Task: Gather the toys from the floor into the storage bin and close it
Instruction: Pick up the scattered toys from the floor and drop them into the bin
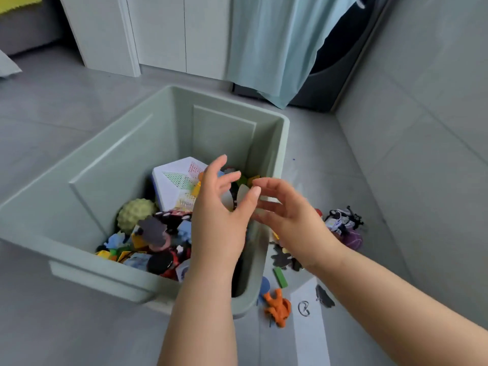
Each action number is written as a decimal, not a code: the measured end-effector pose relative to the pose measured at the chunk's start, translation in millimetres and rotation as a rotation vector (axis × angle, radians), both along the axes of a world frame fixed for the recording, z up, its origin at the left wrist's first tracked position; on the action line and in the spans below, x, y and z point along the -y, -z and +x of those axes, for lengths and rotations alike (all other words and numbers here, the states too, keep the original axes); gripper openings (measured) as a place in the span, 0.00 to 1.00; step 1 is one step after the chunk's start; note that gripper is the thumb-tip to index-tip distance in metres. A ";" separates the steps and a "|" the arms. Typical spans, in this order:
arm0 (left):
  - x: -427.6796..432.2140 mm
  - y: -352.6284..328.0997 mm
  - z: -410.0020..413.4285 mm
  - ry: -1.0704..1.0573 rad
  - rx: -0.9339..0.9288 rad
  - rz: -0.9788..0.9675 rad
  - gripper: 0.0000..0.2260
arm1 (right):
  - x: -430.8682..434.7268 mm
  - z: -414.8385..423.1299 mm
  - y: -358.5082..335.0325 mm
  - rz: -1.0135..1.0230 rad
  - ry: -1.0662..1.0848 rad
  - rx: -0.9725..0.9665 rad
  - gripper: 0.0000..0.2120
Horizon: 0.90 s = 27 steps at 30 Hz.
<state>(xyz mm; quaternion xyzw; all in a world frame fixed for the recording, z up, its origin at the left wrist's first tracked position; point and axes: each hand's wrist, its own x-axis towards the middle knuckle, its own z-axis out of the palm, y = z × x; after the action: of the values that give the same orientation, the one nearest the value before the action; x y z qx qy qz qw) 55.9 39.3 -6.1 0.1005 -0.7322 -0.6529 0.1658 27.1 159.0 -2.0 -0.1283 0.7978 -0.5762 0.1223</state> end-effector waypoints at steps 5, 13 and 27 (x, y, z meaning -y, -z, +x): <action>-79.5 0.6 -3.6 0.253 -0.105 0.174 0.16 | -96.5 0.7 15.9 -0.019 0.257 0.057 0.14; -159.7 139.7 21.3 0.421 0.452 0.180 0.16 | -208.9 9.8 151.7 0.584 0.277 0.366 0.10; -147.4 223.1 37.2 -0.007 0.577 0.302 0.12 | -204.4 0.1 245.2 0.710 0.179 0.218 0.10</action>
<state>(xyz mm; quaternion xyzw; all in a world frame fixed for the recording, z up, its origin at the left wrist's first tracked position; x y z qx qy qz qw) 93.1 186.7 -229.2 0.3075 -0.6435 -0.6981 -0.0630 27.3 363.4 -247.2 0.0541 0.9382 -0.2825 0.1926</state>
